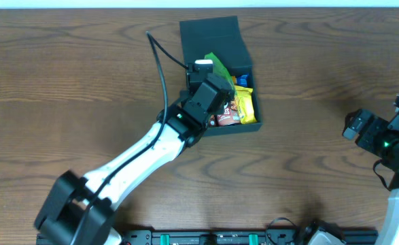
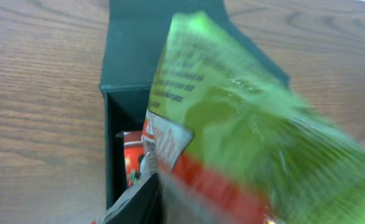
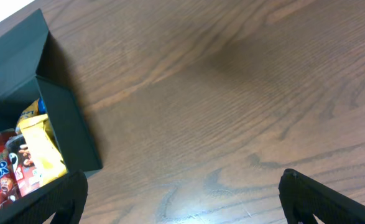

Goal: Pack container
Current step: 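Lift the green bag and carry it into the box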

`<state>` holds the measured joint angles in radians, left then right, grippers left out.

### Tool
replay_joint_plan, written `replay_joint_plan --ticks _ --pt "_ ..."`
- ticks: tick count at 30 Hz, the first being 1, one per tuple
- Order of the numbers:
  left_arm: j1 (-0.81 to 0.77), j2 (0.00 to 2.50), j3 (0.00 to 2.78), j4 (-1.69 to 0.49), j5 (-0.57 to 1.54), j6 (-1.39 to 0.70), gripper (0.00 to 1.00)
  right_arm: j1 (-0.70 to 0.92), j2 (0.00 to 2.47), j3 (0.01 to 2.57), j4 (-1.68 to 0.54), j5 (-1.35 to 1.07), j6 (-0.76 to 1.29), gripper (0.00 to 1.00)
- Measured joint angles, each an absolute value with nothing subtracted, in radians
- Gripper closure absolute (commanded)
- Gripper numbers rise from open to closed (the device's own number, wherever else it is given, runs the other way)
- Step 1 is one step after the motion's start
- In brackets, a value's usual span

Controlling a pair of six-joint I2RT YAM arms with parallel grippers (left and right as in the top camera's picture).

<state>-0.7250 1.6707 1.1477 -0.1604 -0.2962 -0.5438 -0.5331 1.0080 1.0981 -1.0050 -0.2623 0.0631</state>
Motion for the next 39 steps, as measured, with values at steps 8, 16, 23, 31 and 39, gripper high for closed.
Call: replay_joint_plan --ticks 8,16,23,31,39 --pt "-0.723 1.733 1.149 -0.107 -0.295 -0.594 0.52 -0.533 1.008 1.098 -1.005 -0.262 0.063 0.01" --pt "-0.73 1.692 1.159 -0.112 -0.315 -0.585 0.52 -0.533 1.008 1.098 -1.004 -0.262 0.063 0.01" --pt "-0.747 1.62 1.169 -0.222 -0.268 -0.383 0.81 -0.533 1.008 1.098 -1.005 -0.262 0.063 0.01" --pt "-0.722 1.61 1.174 -0.363 -0.102 -0.132 0.94 -0.533 1.008 1.098 -1.005 -0.262 0.063 0.01" --pt "-0.703 1.613 1.174 -0.334 -0.068 -0.072 0.95 -0.533 1.008 1.098 -1.005 -0.262 0.063 0.01"
